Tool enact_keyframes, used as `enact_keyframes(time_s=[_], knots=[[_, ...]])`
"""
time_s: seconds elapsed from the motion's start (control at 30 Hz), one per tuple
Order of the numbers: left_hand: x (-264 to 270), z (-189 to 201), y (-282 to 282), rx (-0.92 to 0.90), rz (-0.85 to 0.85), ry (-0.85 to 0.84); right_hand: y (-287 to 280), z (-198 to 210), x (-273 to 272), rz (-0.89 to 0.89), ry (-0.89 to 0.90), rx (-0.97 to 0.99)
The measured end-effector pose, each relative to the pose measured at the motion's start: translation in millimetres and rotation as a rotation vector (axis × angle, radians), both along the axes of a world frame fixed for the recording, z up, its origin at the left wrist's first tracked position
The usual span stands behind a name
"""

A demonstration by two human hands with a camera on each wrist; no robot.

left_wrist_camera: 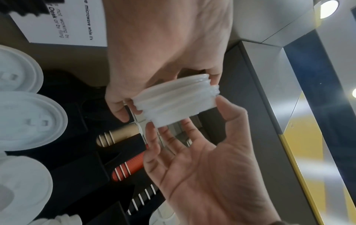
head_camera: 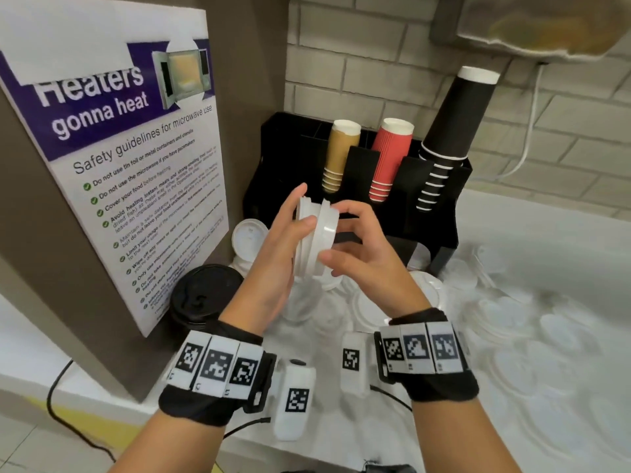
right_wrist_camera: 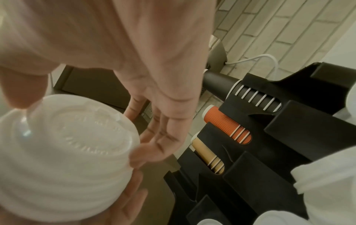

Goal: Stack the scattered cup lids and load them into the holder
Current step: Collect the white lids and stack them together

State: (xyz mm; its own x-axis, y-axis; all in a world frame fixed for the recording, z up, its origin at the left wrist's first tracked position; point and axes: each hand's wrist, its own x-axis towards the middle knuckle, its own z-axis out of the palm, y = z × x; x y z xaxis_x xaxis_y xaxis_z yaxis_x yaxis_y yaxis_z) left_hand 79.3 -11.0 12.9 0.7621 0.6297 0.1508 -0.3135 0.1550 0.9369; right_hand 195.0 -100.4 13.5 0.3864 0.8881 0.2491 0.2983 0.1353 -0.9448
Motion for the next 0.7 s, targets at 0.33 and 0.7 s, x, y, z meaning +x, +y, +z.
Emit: enact_keyframes(time_s=[0.33,0.7], knots=[[1,0,-9,0.0,-0.066,0.015,-10,3,1,-0.013,-0.027,0.005],[-1,-6,1,0.04,0.076,-0.011,2,6,16,-0.044,-0.12,-0.131]])
